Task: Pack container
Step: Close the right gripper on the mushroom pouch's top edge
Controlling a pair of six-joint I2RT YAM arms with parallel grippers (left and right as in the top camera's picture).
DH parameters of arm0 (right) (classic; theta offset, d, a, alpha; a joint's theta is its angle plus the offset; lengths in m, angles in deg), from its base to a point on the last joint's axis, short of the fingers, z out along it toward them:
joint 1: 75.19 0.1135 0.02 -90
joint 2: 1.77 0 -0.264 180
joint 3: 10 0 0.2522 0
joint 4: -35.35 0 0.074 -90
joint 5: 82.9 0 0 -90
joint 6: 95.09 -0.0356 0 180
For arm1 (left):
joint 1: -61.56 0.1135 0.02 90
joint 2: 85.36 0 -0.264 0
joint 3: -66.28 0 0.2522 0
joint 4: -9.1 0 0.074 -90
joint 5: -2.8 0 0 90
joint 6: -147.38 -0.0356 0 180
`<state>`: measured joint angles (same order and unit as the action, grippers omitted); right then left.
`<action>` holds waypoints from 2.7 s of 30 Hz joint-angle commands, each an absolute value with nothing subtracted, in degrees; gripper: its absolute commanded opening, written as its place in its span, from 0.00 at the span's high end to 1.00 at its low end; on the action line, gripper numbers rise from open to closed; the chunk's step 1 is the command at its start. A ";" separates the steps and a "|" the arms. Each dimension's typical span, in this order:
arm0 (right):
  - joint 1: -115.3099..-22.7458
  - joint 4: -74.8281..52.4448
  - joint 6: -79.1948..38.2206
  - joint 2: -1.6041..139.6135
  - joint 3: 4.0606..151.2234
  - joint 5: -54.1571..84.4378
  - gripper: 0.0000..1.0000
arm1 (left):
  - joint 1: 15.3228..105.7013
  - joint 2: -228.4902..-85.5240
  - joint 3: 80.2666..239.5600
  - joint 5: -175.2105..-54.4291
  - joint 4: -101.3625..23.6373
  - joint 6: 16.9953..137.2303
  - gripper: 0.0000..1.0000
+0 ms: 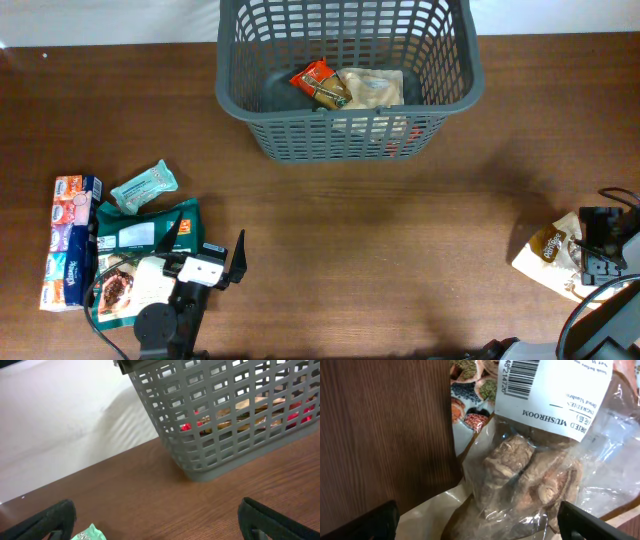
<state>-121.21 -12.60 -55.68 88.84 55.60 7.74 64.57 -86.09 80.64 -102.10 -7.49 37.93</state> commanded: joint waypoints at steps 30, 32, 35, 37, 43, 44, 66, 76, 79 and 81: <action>-120.99 -15.68 -62.87 90.98 55.29 4.33 0.01 | 64.33 -85.70 80.53 -101.92 -7.95 38.50 0.01; -120.99 -16.45 -64.14 90.98 55.27 3.55 0.01 | 64.33 -85.70 80.53 -101.95 -7.95 38.50 0.01; -120.99 -16.58 -64.11 90.98 55.27 3.33 0.01 | 64.33 -85.70 80.53 -101.95 -7.95 38.50 0.01; -120.99 -16.73 -64.14 90.98 55.27 3.15 0.01 | 64.33 -85.70 80.53 -101.95 -7.95 38.50 0.01; -120.99 -19.05 -65.84 90.98 55.27 -0.10 0.01 | 64.33 -85.70 80.53 -101.95 -7.95 38.50 0.01; -120.99 -19.16 -65.86 90.98 55.27 -0.26 0.01 | 64.33 -85.70 80.53 -101.95 -7.95 38.50 0.01; -120.99 -19.66 -67.09 92.80 54.18 -2.77 0.10 | 64.33 -85.70 80.53 -101.95 -7.95 38.50 0.01; -120.99 -19.57 -67.09 92.80 54.18 -2.57 0.95 | 64.33 -85.70 80.53 -101.92 -7.95 38.50 0.01; -120.99 -19.57 -67.04 92.80 54.18 -2.40 0.97 | 64.33 -85.70 80.53 -101.92 -7.95 38.50 0.01; -120.95 -19.57 -66.85 92.80 54.18 -2.05 0.96 | 64.33 -85.70 80.53 -101.92 -7.95 38.50 0.01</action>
